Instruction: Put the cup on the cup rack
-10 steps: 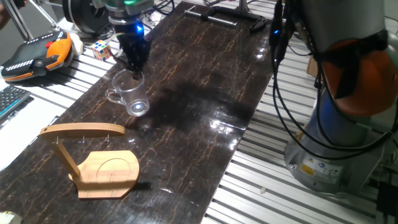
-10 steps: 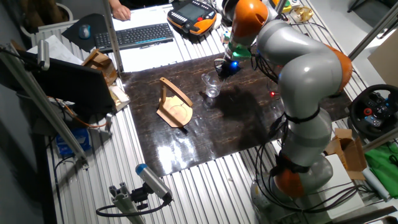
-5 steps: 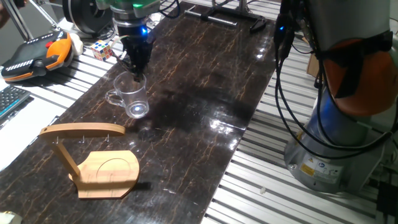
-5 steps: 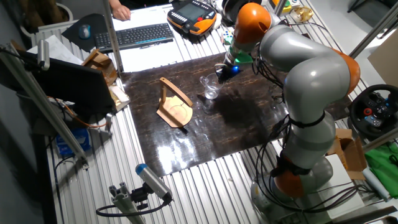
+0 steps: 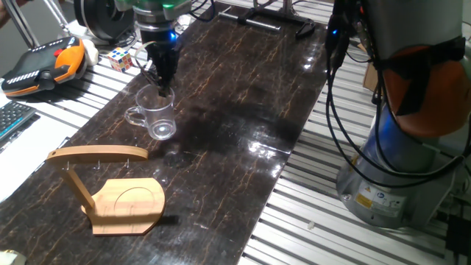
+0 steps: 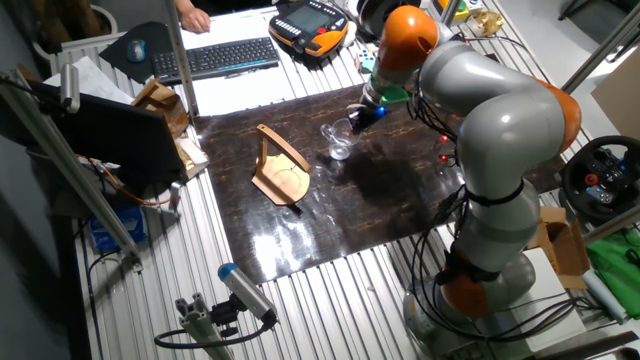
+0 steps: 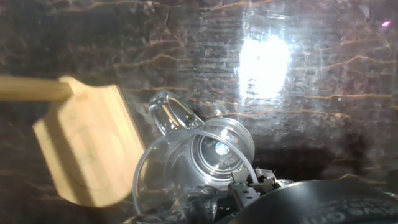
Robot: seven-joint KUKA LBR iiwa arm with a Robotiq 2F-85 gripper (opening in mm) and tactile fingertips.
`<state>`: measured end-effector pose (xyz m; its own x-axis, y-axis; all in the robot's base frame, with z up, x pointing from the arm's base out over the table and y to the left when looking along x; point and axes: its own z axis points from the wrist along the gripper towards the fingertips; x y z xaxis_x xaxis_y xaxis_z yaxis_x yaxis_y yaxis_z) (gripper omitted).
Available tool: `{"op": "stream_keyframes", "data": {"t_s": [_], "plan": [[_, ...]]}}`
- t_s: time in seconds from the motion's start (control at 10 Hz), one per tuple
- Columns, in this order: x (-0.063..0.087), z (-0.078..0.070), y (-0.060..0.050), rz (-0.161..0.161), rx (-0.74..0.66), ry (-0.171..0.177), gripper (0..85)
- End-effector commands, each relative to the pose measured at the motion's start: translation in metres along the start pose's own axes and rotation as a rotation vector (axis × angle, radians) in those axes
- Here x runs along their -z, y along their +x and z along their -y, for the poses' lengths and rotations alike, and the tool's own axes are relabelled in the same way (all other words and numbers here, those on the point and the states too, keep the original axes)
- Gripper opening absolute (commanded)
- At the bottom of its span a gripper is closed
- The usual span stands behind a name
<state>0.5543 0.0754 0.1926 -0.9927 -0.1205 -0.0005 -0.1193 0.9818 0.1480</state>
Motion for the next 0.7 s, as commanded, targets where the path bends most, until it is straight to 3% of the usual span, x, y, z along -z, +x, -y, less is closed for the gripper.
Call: {"op": "stream_keyframes", "data": {"t_s": [0.0,0.2,0.4,0.6], "plan": [[0.0002,-0.0001,-0.0001,0.014,0.018,-0.006,1.0],[0.0002,-0.0001,-0.0001,0.051,0.082,-0.018,1.0],[0.0002,-0.0001,-0.0001,0.062,0.119,-0.039,1.0],[0.0002,-0.0001,-0.0001,0.073,0.174,-0.024,1.0]]}}
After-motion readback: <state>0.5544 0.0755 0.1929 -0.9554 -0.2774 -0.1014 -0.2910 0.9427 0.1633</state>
